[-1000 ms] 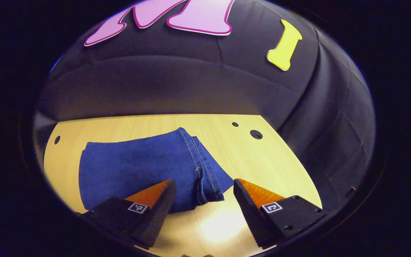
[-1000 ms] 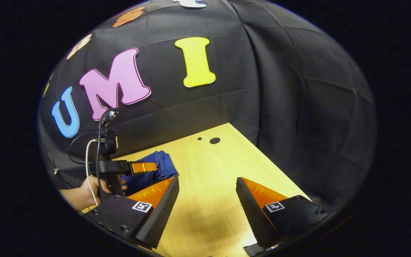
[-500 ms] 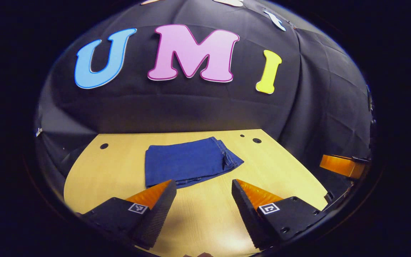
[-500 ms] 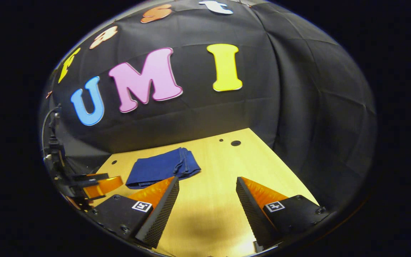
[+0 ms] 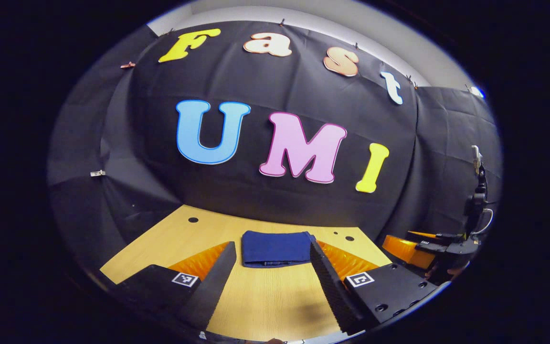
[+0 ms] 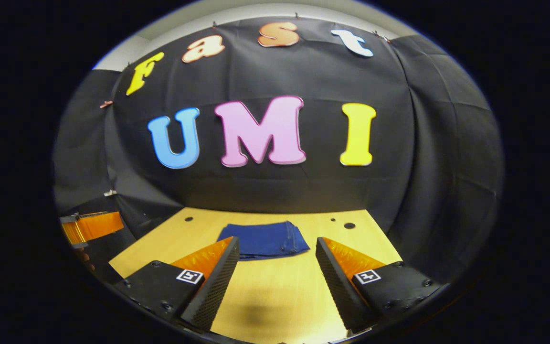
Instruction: Grasp the waist and the cuffs of the jeans and fold them to make the two legs overlap; first hold the waist and fold one-third of the jeans toward the cuffs, then hold the cuffs and fold the remaining one-third in the same direction to finish folding.
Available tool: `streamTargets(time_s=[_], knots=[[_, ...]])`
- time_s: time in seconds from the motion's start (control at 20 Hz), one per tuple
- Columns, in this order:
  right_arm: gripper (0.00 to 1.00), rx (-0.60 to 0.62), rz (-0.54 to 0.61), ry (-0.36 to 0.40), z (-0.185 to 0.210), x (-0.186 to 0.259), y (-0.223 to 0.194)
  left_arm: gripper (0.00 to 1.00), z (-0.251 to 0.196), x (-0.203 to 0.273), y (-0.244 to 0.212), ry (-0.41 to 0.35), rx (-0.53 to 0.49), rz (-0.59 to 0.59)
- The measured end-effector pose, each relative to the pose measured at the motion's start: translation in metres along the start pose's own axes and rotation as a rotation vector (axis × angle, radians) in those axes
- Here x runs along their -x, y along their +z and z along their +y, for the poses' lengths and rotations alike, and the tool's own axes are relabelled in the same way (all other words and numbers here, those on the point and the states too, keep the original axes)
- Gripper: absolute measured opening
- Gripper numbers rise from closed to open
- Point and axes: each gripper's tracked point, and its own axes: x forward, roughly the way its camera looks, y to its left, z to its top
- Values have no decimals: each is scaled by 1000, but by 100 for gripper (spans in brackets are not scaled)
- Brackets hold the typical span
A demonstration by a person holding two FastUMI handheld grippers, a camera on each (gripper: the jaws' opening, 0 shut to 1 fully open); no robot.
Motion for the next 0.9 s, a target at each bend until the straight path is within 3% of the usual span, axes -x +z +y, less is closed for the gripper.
streamTargets(time_s=[0.35, 0.5, 0.9], knots=[[98, 68, -79, 95, 59, 37, 27, 96, 30, 56, 33, 40, -41, -124], [98, 33, -98, 110, 68, 36, 34, 96, 32, 61, 28, 45, -8, -124], [98, 0, -107, 109, 66, 28, 37, 96, 36, 63, 26, 57, -57, -119]])
